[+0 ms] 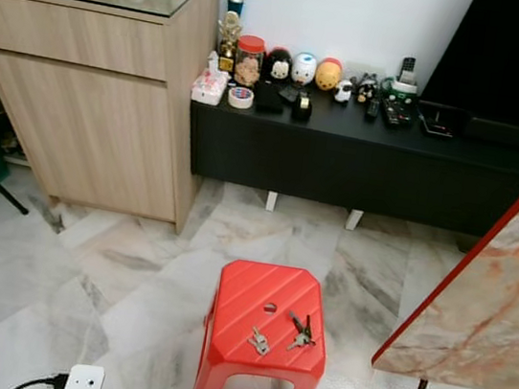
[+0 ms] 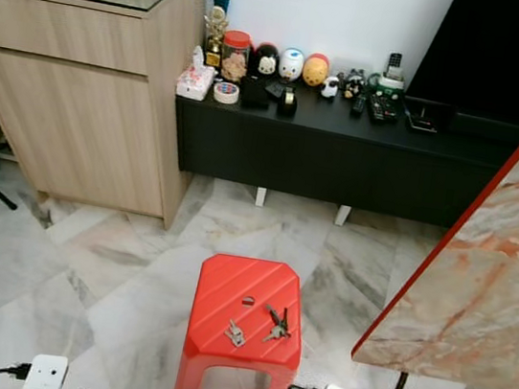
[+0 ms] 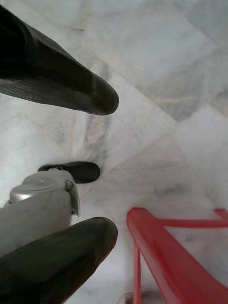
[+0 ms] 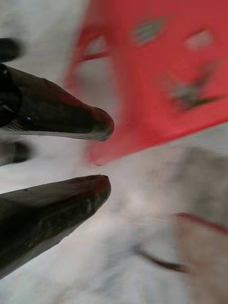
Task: Hang keys on a hook
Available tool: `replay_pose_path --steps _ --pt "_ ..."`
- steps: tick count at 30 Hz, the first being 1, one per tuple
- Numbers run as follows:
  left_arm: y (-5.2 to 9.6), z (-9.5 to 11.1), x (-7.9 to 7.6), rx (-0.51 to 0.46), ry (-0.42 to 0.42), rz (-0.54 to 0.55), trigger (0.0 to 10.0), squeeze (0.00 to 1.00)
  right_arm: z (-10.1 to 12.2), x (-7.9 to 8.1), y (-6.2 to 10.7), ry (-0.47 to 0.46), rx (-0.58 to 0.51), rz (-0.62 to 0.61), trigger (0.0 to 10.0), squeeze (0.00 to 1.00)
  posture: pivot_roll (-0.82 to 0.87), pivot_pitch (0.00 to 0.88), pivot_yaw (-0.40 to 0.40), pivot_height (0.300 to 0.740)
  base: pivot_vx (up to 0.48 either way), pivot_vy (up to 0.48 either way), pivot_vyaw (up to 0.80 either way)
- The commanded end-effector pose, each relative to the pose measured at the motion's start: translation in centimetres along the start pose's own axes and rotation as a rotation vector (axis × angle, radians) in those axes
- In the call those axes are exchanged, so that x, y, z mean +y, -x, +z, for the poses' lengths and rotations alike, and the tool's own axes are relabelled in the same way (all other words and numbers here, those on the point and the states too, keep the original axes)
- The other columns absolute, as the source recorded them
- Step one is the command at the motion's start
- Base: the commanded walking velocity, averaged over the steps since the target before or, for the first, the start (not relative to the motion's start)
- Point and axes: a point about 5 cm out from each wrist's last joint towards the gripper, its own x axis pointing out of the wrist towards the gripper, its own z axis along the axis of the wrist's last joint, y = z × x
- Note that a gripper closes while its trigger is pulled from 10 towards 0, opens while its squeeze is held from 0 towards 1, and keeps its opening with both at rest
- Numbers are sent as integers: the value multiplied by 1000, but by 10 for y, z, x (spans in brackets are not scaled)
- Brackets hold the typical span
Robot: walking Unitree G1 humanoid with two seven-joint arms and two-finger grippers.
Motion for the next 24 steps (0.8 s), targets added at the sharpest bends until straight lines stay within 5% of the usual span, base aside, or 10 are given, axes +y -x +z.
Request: replay_pose_path --steps 1,6,15,24 --pt "1 -3 -1 10 4 -5 10000 0 21 2 -6 8 -88 9 10000 0 60 0 -90 740 0 0 800" --pt "1 -3 -2 7 2 -10 10000 0 19 -4 -4 -13 -89 -4 10000 0 59 0 -89 740 0 0 665" --pt "1 -2 -3 1 -2 -16 10000 0 14 -7 -2 -16 -79 -6 10000 0 62 0 -89 740 0 0 0" --pt "1 -2 -3 -5 -2 -16 10000 0 28 -2 -5 -24 -159 2 10000 0 62 0 -89 740 80 0 780"
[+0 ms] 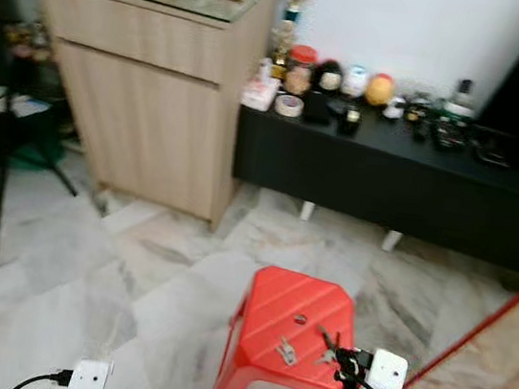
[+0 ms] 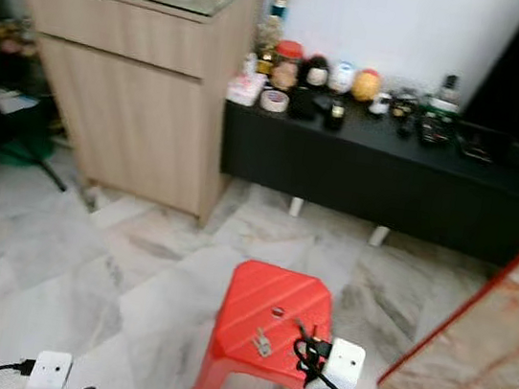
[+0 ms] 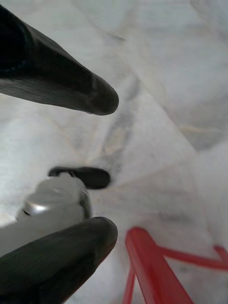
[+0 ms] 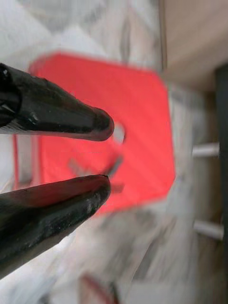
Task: Hang keys on a hook
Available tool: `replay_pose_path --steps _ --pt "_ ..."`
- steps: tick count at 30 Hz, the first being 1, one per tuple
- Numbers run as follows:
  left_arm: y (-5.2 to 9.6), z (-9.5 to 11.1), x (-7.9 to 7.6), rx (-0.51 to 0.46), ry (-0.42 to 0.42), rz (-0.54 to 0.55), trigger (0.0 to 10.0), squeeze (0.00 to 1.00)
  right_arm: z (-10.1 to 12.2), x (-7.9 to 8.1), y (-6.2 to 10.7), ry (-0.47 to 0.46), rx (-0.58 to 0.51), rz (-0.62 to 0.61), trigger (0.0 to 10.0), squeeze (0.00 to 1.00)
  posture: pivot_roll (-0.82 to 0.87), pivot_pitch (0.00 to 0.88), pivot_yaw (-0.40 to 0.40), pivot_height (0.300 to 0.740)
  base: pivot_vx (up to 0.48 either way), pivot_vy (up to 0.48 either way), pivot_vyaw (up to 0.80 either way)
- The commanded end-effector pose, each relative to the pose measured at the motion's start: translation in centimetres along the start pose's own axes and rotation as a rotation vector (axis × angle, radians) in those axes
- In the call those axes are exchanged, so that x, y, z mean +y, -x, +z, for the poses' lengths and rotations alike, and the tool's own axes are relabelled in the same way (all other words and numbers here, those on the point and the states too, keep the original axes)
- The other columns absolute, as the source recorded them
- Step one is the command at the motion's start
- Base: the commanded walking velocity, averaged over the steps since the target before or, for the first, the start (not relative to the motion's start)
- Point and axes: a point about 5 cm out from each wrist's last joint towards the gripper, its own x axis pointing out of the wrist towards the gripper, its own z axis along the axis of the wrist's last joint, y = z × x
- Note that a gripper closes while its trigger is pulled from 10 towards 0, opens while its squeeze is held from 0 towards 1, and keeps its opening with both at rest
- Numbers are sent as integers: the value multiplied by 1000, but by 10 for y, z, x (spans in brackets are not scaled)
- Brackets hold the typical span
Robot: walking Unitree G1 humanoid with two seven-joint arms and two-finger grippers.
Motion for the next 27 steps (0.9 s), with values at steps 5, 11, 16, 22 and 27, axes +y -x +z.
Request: replay_pose_path --steps 5,11,16,22,27 --pt "0 0 -1 -4 -2 -8 10000 0 3 -3 0 -14 -23 -17 10000 0 63 0 -91 740 243 0 320" --pt "0 1 -1 -8 -2 -10 10000 0 4 -2 0 -20 -27 -17 10000 0 64 0 -89 740 267 0 0" --pt "0 2 -1 -11 -1 -9 10000 0 4 -1 -1 -1 -30 -10 10000 0 67 0 -90 740 305 0 274" --pt "-1 3 0 -13 0 -6 10000 0 6 1 -1 -11 -42 -11 10000 0 69 0 -90 740 243 0 400" --pt "-1 3 -1 -15 0 -9 10000 0 7 0 -1 -19 -49 -17 10000 0 67 0 -91 740 0 0 0"
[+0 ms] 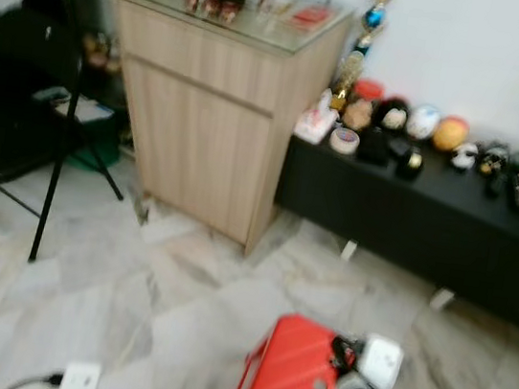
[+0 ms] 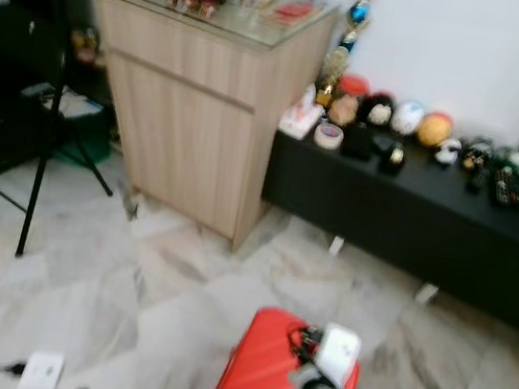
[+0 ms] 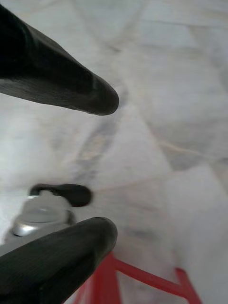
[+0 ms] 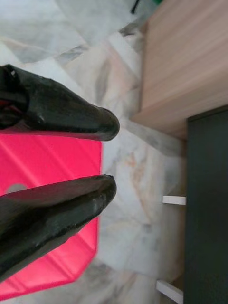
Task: Hang keys on a hook
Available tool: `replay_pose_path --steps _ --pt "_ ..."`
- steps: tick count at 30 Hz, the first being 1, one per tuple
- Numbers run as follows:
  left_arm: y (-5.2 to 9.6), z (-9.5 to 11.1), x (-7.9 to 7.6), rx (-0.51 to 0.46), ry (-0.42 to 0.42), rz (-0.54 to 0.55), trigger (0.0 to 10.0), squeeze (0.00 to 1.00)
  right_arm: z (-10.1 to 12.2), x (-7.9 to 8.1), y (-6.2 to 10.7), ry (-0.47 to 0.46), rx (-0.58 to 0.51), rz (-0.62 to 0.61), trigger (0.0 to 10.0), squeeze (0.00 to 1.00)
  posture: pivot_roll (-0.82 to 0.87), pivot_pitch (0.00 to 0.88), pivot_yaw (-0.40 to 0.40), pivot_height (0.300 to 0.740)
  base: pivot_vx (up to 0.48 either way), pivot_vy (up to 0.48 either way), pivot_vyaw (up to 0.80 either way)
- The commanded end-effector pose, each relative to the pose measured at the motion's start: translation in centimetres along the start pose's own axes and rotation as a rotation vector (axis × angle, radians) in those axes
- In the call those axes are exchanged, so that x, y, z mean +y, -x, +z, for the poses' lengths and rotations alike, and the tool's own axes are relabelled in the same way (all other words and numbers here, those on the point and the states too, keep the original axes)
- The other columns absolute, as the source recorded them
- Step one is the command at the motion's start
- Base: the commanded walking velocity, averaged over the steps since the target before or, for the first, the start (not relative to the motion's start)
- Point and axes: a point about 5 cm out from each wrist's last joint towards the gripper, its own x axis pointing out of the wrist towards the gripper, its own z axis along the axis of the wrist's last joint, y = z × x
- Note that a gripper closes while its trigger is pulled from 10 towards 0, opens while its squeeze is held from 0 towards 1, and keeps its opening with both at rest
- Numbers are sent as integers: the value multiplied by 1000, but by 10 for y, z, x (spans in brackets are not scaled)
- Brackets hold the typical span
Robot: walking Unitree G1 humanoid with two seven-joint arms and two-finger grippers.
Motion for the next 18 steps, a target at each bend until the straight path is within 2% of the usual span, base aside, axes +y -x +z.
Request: replay_pose_path --steps 1,4,13,18 --pt "-1 2 -10 -5 7 -25 10000 0 -4 -19 6 -3 9 -62 10000 0 67 0 -91 740 0 0 0" --pt "-1 2 -10 -5 7 -26 10000 0 -2 -19 6 -6 -18 -75 10000 0 67 0 -91 740 0 0 0" --pt "0 1 -9 -10 6 -26 10000 0 10 -15 7 78 -123 -70 10000 0 63 1 -90 740 0 0 0" --pt "0 1 -8 -19 4 -24 10000 0 12 -15 11 82 -162 -76 10000 0 62 3 -91 740 0 0 0"
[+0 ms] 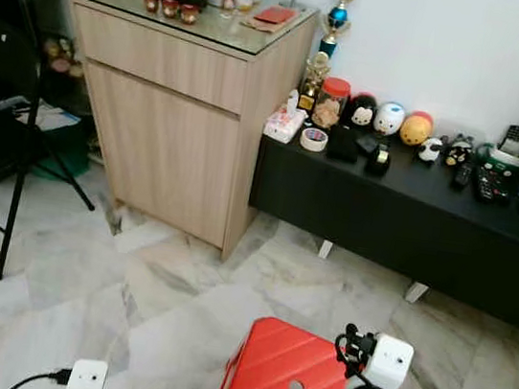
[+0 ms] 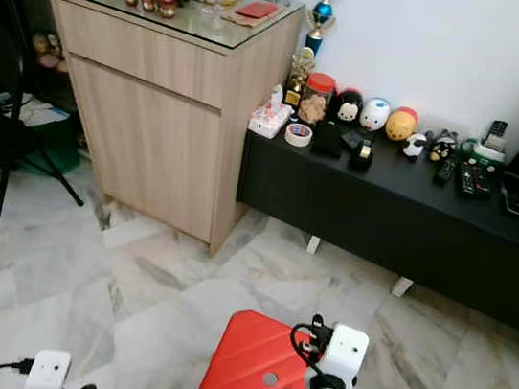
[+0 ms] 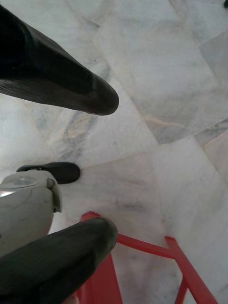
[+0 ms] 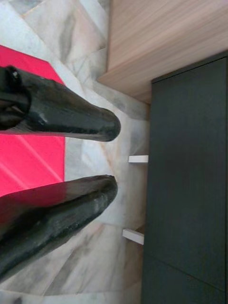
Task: Hang keys on a hook
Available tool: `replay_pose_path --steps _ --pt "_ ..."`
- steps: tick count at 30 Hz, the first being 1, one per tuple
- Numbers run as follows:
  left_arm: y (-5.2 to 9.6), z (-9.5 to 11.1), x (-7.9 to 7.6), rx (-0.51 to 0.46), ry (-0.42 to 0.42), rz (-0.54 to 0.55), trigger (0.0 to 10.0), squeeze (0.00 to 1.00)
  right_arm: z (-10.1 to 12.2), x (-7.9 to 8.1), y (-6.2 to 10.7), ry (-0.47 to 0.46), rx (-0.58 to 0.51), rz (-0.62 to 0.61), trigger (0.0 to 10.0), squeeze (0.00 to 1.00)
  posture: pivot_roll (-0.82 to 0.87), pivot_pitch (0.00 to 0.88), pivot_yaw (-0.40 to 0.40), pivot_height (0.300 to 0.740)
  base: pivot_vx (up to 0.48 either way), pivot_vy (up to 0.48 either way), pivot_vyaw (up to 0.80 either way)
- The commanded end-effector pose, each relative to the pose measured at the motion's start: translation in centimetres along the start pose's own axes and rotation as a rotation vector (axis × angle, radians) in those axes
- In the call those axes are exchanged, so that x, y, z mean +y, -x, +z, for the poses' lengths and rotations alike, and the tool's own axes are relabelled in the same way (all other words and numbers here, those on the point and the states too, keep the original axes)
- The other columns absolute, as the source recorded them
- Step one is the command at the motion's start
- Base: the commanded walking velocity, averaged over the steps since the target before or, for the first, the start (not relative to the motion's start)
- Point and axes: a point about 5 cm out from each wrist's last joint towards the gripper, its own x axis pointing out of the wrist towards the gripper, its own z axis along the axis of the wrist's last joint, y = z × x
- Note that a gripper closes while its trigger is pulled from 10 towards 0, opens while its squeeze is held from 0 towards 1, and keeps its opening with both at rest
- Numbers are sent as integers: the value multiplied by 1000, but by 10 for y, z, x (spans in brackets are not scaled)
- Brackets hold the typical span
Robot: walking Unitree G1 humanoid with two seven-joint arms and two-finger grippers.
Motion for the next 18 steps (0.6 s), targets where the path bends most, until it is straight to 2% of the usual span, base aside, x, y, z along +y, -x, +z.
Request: replay_pose_path --steps 1,12,18 --pt "0 -1 -1 -2 -1 -6 10000 0 4 0 1 1 -32 -3 10000 0 64 1 -91 740 0 0 0" --pt "0 -1 -3 0 23 -11 10000 0 0 0 3 -25 -11 -27 10000 0 66 0 -87 740 0 0 0" --pt "0 -1 -3 1 22 -12 10000 0 1 1 1 -31 -2 -27 10000 0 72 0 -89 740 0 366 0"
